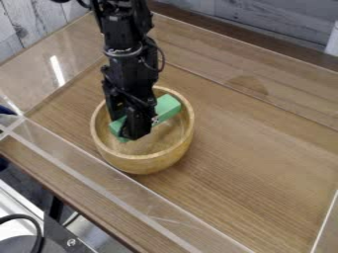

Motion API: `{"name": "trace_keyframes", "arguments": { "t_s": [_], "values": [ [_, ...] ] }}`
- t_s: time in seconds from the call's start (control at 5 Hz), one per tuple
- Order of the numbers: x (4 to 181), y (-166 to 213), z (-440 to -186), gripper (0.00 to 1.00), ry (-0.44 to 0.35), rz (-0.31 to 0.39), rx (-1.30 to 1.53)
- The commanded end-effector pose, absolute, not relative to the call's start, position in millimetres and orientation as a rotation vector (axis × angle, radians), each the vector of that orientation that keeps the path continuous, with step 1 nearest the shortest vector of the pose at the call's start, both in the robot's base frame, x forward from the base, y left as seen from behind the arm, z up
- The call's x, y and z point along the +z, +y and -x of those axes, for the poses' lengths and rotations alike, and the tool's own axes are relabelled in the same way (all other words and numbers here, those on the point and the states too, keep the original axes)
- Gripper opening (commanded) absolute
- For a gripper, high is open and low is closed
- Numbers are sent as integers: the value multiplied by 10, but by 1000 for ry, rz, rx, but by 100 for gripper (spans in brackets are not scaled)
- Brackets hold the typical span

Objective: Put the green block in the brown bowl

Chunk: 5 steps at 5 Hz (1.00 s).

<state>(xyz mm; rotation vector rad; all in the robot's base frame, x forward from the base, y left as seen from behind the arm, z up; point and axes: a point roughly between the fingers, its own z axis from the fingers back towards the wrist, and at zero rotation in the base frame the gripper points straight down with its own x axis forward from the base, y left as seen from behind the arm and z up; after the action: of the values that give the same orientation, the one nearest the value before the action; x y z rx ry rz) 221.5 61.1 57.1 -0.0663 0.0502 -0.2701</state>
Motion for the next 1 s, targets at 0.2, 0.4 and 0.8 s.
{"name": "trace_keyframes", "arguments": {
  "t_s": [0.2,0.4,0.8],
  "values": [
    [672,673,-2322,0,12,49,-256],
    [663,676,-2321,0,17,51,-252],
    [685,675,-2326,100,23,52,-243]
  ]
}}
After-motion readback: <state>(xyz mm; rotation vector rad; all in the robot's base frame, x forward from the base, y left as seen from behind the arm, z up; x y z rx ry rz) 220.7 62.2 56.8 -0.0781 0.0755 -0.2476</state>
